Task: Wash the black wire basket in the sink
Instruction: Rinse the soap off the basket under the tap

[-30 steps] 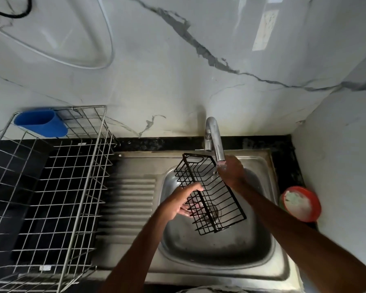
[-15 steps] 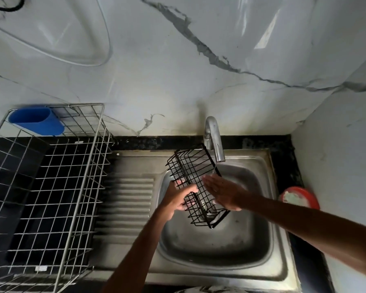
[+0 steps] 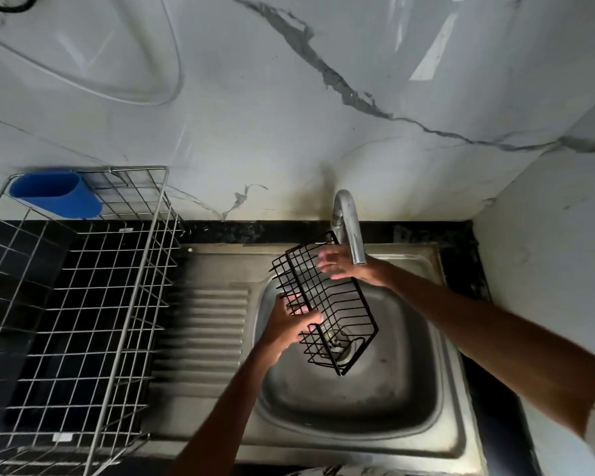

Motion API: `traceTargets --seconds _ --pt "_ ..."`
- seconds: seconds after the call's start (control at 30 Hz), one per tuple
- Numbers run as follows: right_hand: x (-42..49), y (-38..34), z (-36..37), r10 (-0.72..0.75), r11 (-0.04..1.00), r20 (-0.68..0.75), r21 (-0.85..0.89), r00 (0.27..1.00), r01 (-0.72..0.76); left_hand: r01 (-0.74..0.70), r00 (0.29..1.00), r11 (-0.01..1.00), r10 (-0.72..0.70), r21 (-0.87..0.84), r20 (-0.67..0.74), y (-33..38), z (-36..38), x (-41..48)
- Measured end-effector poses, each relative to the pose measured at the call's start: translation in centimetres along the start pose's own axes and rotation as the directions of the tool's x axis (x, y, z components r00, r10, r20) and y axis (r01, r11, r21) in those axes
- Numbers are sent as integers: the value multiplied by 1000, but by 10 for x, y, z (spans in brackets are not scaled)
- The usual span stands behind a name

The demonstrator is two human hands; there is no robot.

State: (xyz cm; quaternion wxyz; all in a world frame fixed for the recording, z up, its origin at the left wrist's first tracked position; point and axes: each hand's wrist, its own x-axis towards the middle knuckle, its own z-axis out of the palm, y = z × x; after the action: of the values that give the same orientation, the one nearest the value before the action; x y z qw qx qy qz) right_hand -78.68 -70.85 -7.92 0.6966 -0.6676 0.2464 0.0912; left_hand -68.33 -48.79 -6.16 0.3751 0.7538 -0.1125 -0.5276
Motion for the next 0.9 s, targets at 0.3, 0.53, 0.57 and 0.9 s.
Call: traceTargets --seconds 0.3,0.53,0.57,0.9 --pt "-43 76 31 447 881 -65 204 892 -426 -22 996 1000 23 10 -81 -10 1 5" --pt "-33 31 21 412 911 -66 43 909 -410 -18 999 997 22 76 -42 -2 6 2" --pt "-26 21 18 371 929 -85 23 925 -370 -18 999 997 21 76 -32 1 6 -3" --pt "-19 38 13 -125 -87 173 -983 977 163 24 999 999 -22 43 -39 12 6 -9"
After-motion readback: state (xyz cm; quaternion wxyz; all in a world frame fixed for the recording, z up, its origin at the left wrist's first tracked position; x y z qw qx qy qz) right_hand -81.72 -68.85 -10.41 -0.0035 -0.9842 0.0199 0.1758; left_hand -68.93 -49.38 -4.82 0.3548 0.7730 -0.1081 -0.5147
